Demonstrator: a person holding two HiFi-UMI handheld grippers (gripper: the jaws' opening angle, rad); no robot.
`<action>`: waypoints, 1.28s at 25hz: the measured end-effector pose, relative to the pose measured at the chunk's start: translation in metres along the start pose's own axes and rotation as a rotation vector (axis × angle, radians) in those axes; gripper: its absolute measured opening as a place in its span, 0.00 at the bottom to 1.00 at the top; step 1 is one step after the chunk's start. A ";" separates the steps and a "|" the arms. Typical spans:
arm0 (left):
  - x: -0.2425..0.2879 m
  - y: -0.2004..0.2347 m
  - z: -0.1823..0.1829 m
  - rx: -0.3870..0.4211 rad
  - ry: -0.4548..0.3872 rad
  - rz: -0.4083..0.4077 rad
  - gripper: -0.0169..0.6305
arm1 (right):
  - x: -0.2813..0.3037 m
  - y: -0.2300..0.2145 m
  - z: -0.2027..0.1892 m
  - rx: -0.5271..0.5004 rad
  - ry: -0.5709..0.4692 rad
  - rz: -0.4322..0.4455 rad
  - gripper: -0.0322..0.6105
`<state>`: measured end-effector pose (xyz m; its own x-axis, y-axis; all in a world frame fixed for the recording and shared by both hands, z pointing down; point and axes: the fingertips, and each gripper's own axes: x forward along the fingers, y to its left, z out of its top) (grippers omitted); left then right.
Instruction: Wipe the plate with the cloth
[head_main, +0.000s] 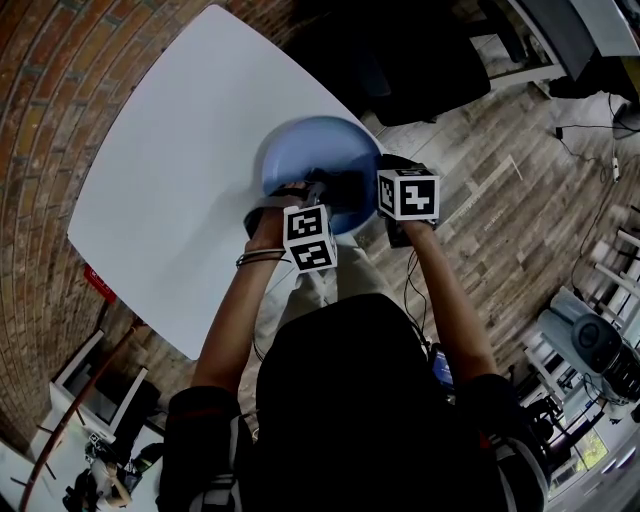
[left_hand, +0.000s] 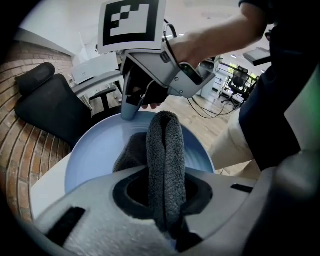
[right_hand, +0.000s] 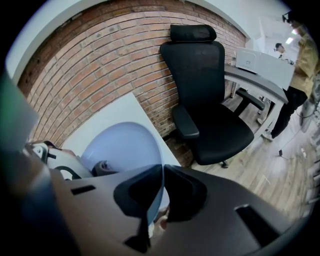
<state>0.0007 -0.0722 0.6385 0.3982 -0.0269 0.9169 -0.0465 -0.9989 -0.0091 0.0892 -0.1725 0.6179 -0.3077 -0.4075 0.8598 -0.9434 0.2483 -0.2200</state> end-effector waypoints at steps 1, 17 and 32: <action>0.000 0.002 0.002 -0.015 -0.009 0.002 0.12 | 0.000 0.000 0.000 -0.002 -0.001 0.000 0.10; 0.003 0.038 0.014 -0.083 -0.055 0.070 0.12 | -0.001 0.002 -0.003 -0.026 0.012 0.007 0.10; -0.007 0.078 -0.002 -0.147 -0.026 0.171 0.12 | -0.001 0.003 -0.002 -0.039 0.010 -0.006 0.10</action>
<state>-0.0077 -0.1496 0.6325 0.3963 -0.1983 0.8965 -0.2480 -0.9632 -0.1034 0.0872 -0.1695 0.6170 -0.3009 -0.4001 0.8657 -0.9396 0.2798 -0.1973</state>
